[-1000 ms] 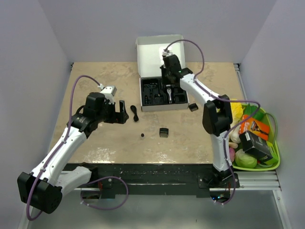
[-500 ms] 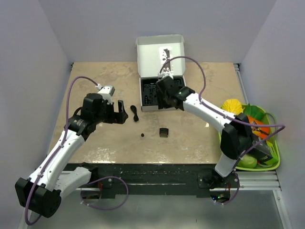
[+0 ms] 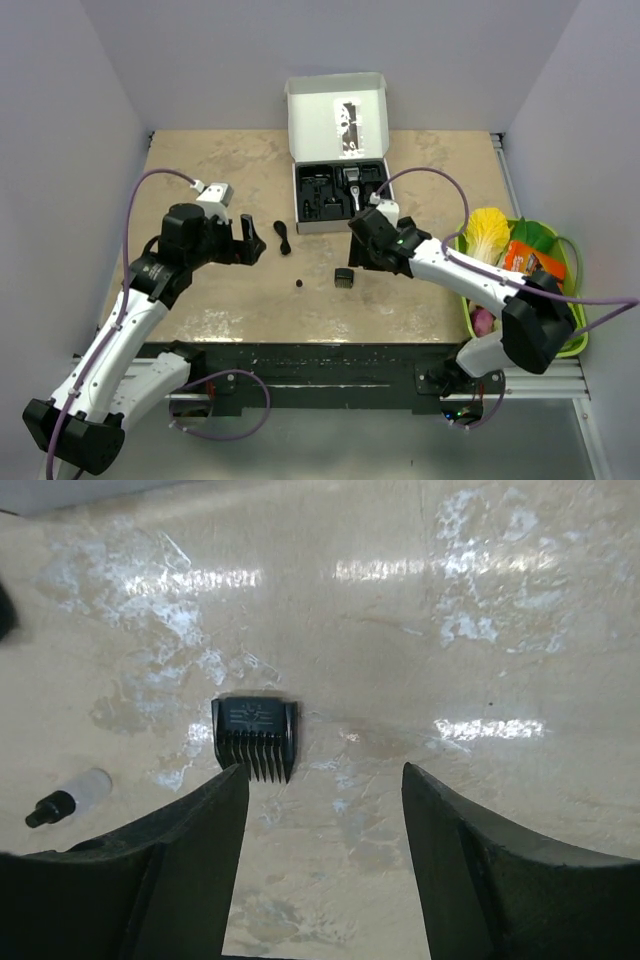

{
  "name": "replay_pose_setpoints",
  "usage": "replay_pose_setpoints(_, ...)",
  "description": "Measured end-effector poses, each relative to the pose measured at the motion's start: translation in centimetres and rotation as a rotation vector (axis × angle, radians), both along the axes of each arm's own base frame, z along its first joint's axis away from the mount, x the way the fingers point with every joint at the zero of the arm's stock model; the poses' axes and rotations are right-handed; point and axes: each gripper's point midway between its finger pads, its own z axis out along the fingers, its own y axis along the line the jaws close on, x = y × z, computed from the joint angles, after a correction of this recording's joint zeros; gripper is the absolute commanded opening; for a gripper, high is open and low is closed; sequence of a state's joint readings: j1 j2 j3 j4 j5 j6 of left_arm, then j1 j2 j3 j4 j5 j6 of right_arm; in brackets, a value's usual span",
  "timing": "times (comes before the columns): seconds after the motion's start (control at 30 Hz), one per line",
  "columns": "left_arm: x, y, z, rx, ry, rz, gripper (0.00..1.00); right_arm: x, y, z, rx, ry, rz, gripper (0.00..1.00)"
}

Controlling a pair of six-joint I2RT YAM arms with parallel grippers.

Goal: Sort the hair-cutting tools

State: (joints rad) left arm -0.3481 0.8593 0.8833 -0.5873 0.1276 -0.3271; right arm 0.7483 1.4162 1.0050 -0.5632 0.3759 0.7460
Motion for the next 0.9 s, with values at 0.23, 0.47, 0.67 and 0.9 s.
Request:
replay_pose_setpoints(0.23, -0.3, 0.1, -0.7, 0.004, 0.023, 0.001, 0.99, -1.6, 2.9, -4.9, -0.054, 0.099, 0.012, 0.67)
replay_pose_setpoints(0.47, -0.5, 0.1, -0.9, 0.006, 0.027, 0.001, 0.99, -1.2, 4.5, -7.7, -0.084, 0.140, -0.011, 0.68)
replay_pose_setpoints(0.67, -0.7, 0.2, -1.5, 0.012, 0.042, 0.001, 1.00, -0.6, 5.1, -7.9, -0.084, 0.133, -0.024, 0.68)
replay_pose_setpoints(0.9, -0.7, 0.2, -1.6, 0.013, 0.046, 0.001, 0.99, -0.1, 5.7, -8.8, -0.090, 0.137, -0.024, 0.63)
